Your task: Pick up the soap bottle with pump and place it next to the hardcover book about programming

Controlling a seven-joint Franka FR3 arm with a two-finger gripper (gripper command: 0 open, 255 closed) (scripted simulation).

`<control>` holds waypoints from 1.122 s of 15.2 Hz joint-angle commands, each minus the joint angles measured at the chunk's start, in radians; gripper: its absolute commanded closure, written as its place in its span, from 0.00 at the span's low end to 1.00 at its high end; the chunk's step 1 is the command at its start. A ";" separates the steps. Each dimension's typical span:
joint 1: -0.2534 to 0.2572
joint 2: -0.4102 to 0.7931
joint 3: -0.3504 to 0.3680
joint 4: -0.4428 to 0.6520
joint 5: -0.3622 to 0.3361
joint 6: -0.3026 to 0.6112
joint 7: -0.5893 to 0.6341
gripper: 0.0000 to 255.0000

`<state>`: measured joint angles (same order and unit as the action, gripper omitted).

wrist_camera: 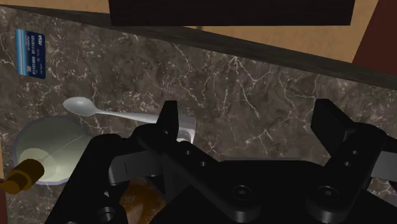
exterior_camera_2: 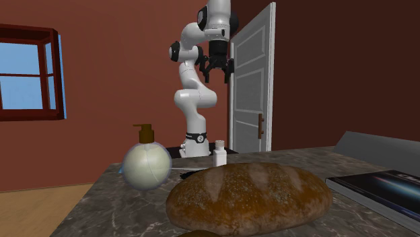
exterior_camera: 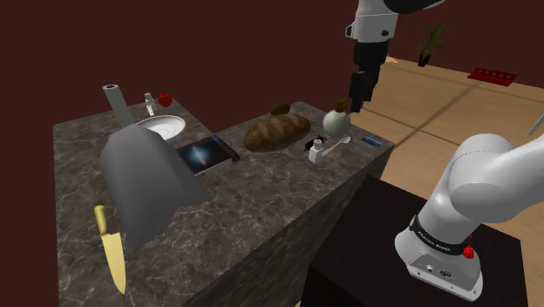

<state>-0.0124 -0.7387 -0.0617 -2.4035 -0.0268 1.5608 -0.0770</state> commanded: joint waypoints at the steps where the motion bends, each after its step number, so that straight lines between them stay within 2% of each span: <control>1: 0.000 0.000 0.000 0.000 0.000 0.000 0.000 0.00; 10: -0.064 0.203 -0.139 0.030 -0.091 0.211 -0.121 0.00; 17: -0.097 0.405 -0.243 0.118 -0.108 0.357 -0.218 0.00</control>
<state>-0.1060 -0.3649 -0.2925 -2.2984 -0.1358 1.8945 -0.2833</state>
